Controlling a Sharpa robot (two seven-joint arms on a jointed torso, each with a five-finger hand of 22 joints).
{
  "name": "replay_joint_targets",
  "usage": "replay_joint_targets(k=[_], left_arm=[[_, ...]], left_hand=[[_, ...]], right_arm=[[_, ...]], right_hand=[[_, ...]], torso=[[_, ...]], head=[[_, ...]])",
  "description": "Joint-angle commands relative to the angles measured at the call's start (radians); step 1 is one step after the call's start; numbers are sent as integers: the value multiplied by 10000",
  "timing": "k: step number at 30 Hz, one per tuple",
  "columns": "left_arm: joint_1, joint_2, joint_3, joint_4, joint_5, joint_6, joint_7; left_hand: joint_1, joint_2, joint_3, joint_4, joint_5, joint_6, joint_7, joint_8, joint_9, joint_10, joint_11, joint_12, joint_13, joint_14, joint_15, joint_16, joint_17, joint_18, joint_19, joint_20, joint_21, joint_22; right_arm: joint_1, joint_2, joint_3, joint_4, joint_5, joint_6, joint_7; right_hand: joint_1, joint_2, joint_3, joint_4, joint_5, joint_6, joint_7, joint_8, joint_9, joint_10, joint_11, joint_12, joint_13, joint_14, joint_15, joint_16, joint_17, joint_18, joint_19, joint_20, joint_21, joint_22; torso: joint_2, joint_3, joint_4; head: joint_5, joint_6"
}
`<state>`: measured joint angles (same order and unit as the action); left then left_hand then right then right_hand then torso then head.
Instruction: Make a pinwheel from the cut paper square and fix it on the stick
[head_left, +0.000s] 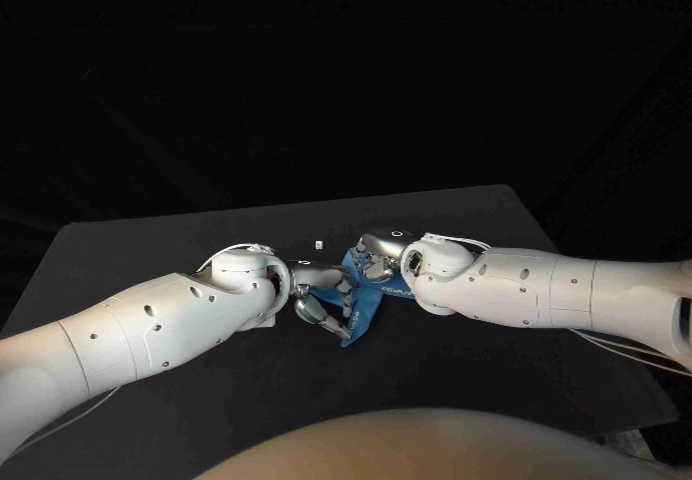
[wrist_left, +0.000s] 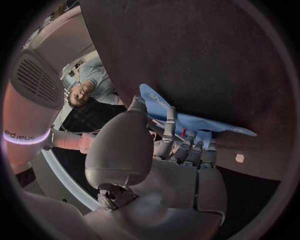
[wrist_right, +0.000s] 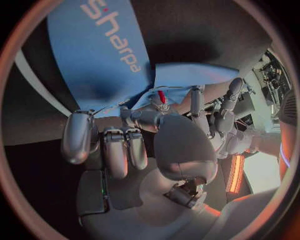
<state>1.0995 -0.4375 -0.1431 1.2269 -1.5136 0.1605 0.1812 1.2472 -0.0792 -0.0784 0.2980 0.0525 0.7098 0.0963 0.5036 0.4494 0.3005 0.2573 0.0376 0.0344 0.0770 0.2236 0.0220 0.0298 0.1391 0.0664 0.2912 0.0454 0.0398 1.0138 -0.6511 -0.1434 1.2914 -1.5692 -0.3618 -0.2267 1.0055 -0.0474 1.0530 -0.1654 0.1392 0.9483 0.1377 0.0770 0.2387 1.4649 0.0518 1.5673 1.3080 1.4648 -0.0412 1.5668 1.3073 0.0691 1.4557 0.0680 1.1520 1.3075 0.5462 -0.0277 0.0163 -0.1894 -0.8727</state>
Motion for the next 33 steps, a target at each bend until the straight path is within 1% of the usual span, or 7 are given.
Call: replay_joint_targets(k=[1,16,27,29,31,33], left_arm=[[-2,3,2,20,49,105,-33],[-2,5,3,40,150,109,-30],[-2,14,3,17,166,164,-52],[-2,17,3,8,169,182,-61],[-3,18,3,1,171,204,-71],[-3,19,3,-5,172,223,-79]], left_hand=[[27,-130,-79,1,-39,87,8,-87,24,-48,49,-47,-8,-15,78,-50,-2,-103,16,6,-49,-13],[18,-113,-74,2,-40,123,7,-102,36,-85,71,-53,-12,-36,97,-56,-9,-114,15,8,-50,-14],[16,-107,-71,1,-40,137,5,-107,41,-95,78,-55,-13,-40,104,-57,-11,-119,16,9,-50,-14],[15,-106,-69,1,-40,146,4,-116,46,-96,84,-55,-14,-36,110,-56,-9,-124,18,10,-49,-13],[15,-106,-69,1,-40,146,4,-116,46,-96,84,-55,-14,-36,110,-56,-9,-124,18,10,-49,-13],[15,-106,-69,1,-40,146,4,-116,46,-96,84,-55,-14,-36,110,-56,-9,-124,18,10,-49,-13]], right_arm=[[4,46,2,16,-149,117,113],[10,207,2,28,-207,64,161],[29,216,2,79,-277,-40,143],[35,171,2,91,-299,-150,118],[41,75,2,130,-307,-438,117],[51,-48,3,204,-246,-815,164]], right_hand=[[26,100,69,-21,-36,-70,36,-54,-15,1059,33,35,2628,1060,58,40,2635,103,30,-34,3,1581],[42,117,81,-33,-53,-73,35,-55,-19,1059,31,35,2628,1060,60,40,2635,103,30,-33,7,1582],[57,130,89,-44,-70,-69,35,-53,-21,1059,31,35,2628,1060,62,40,2635,102,30,-31,13,1583],[57,130,89,-44,-70,-69,35,-53,-21,1059,31,35,2628,1060,62,40,2635,102,30,-31,13,1583],[61,132,91,-48,-72,-66,35,-52,-21,1059,31,35,2628,1060,62,40,2635,102,30,-31,13,1583],[94,103,78,-113,-29,38,70,4,-7,1059,56,35,2628,1060,69,40,2635,103,30,-29,18,1584]], torso=[[-8,12,-9],[-5,13,-7],[-8,2,-15],[-8,3,-16],[-8,5,-16],[-8,9,-18]], head=[[1,1],[7,1],[13,1],[12,1],[13,1],[19,1]])
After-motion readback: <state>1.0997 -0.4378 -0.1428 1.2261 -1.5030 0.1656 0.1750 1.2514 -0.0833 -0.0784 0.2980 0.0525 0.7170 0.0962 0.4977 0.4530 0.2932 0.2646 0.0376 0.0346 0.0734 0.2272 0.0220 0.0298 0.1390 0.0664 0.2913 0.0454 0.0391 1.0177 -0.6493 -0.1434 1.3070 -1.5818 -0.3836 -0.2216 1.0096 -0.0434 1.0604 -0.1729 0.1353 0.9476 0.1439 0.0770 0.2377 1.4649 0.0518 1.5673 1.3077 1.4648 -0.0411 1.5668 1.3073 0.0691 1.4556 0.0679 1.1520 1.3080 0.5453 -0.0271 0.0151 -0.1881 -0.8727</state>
